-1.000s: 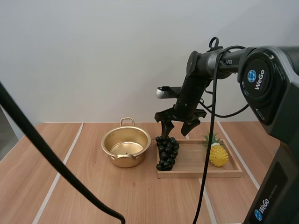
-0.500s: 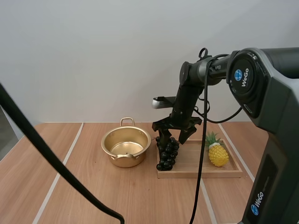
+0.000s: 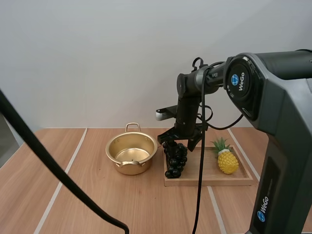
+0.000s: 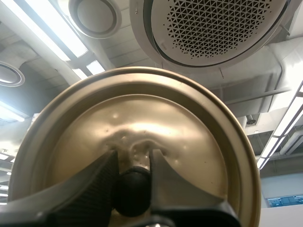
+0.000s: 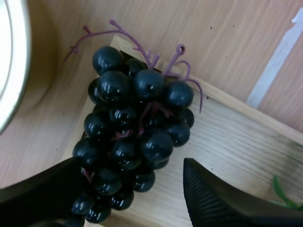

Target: Open the pot, put the grape inside, and close it

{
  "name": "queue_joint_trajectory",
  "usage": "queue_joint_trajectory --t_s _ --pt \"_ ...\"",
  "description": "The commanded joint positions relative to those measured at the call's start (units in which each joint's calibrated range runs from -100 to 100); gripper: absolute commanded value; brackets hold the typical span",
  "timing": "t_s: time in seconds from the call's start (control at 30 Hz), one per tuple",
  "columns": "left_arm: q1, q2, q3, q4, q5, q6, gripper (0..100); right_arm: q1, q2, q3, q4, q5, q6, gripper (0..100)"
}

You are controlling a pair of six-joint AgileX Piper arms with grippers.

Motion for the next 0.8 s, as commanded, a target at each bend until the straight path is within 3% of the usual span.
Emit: queue_joint_trajectory --t_s 0.0,0.17,0.77 --pt "0.11 0.39 -0.12 -0.86 0.07 0.09 0 -0.02 -0.43 0.24 2.44 -0.96 0.30 100" --pt "0.11 0.39 -0.12 -1.03 0.07 0.87 0 -0.02 -0.43 0.24 5.61 -0.96 -0.67 100" --pt "0.11 0.39 -0.12 -1.14 0.07 1.28 0 -0.02 6.61 0.24 2.34 -0.59 -0.48 100"
